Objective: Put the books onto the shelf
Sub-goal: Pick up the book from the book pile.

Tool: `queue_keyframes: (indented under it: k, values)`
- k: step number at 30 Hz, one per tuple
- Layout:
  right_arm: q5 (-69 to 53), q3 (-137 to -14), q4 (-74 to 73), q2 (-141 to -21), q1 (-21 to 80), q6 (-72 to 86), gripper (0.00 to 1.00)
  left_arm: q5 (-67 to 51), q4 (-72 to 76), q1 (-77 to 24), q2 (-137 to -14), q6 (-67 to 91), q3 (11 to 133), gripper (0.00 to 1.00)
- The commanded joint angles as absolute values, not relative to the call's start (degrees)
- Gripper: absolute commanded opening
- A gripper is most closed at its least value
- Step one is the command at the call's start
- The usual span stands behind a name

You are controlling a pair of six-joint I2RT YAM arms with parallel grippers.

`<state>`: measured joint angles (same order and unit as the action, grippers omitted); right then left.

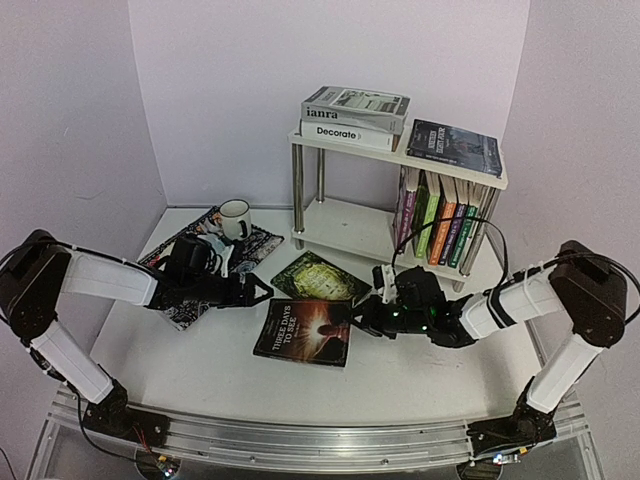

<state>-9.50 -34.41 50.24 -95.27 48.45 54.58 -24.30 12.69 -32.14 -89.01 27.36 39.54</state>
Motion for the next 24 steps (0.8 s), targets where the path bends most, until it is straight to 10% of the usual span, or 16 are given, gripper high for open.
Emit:
queue_keyframes:
  k: [1,24]
  values:
    - [-17.69,-39.39,46.52,-88.27,48.60,48.55,0.00,-30.42,18.74,-31.05,-81.71,28.40,36.71,0.96]
    - [-13.41,-63.85,18.53,-67.79,48.55,50.53,0.00,-56.68,44.18,-22.47,-74.91,51.41,35.35,1.00]
